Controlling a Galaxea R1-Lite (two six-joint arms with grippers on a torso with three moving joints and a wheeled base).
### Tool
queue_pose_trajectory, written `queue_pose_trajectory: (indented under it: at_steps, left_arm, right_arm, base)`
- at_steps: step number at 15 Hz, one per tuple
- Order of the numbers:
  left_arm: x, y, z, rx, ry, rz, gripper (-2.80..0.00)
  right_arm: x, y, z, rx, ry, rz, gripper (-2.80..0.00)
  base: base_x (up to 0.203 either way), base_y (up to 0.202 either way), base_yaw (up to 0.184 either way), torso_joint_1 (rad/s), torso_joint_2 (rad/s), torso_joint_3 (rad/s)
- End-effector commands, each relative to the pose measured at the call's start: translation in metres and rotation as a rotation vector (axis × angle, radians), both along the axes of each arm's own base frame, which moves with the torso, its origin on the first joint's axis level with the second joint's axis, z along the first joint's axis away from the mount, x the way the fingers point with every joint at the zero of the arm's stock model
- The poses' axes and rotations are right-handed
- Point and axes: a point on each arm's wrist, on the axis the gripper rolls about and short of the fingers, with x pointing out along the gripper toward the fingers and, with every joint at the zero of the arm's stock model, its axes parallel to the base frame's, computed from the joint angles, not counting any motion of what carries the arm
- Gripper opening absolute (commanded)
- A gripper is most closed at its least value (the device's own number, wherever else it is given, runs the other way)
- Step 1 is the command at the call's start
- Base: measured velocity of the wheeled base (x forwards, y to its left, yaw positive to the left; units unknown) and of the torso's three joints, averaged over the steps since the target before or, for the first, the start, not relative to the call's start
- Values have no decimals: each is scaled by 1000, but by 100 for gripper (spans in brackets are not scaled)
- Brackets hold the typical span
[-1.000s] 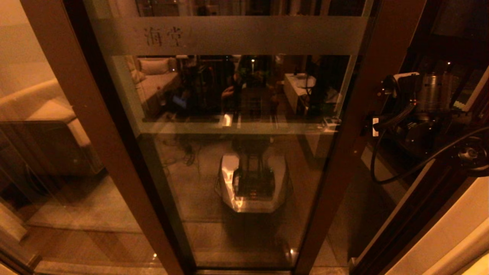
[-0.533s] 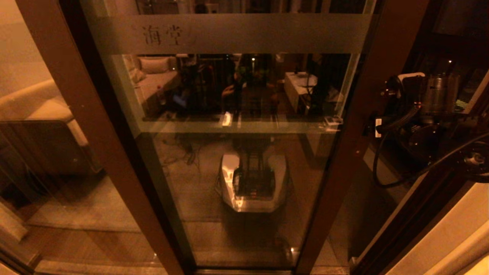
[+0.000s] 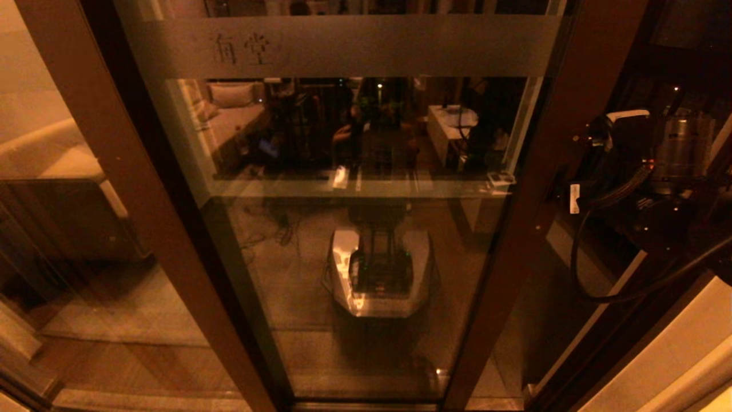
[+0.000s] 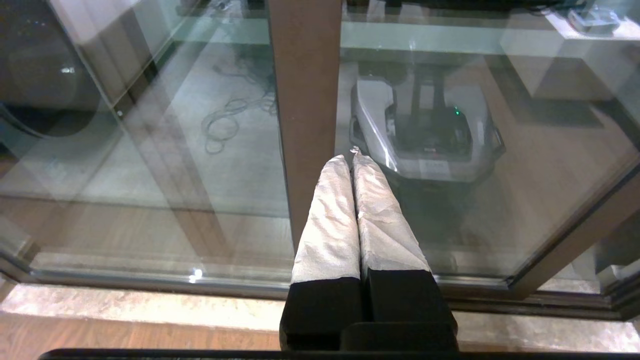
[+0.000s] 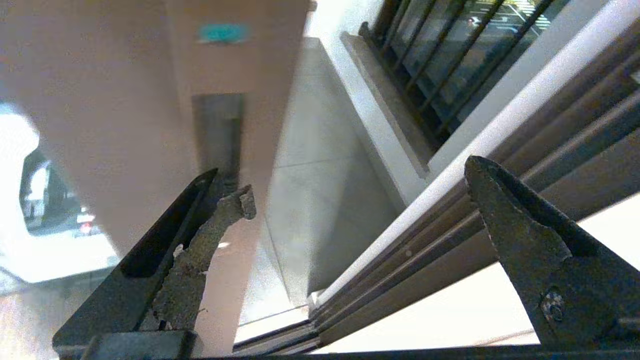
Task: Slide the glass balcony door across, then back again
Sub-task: Close the slid door
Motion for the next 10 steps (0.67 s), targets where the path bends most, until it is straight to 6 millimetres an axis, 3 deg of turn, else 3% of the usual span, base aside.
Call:
queue_pose_trajectory:
  at_steps: [1, 10]
  left_arm:
    - [0, 0, 0, 0, 0, 1, -280]
    - [0, 0, 0, 0, 1, 1, -280]
  right_arm:
    - [-3, -1, 4, 1, -11, -3, 0]
    - [-8, 5, -3, -4, 7, 9, 0]
  base:
    - [0, 0, 0, 0, 0, 0]
    - [0, 0, 0, 0, 0, 0]
